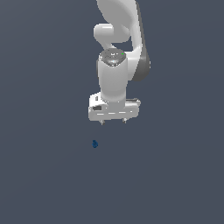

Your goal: Pick up the object and move it to a goal position.

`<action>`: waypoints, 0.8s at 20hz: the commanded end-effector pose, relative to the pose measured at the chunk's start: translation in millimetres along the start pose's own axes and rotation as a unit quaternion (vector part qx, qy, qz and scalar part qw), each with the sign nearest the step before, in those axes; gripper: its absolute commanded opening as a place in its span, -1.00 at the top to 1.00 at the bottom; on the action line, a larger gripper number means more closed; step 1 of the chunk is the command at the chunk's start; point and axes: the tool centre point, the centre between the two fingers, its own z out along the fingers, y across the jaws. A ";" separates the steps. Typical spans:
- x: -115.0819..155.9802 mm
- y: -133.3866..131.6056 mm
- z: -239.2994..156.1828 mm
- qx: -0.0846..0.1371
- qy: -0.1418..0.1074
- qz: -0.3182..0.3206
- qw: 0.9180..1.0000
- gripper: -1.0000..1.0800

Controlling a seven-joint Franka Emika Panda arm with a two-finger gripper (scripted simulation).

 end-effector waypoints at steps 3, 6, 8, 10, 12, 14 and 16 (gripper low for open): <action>3.8 10.5 8.7 -0.002 -0.003 -0.031 1.000 -0.92; 6.9 19.8 16.5 -0.003 -0.006 -0.058 0.998 -0.92; 9.1 27.0 22.6 -0.003 -0.008 -0.079 0.997 -0.92; 11.3 34.8 29.1 -0.004 -0.010 -0.102 0.995 -0.92; 13.3 42.6 35.8 -0.004 -0.012 -0.124 0.992 -0.92; 15.1 50.4 42.5 -0.004 -0.015 -0.146 0.989 -0.92; 16.6 58.3 49.3 -0.004 -0.017 -0.168 0.986 -0.92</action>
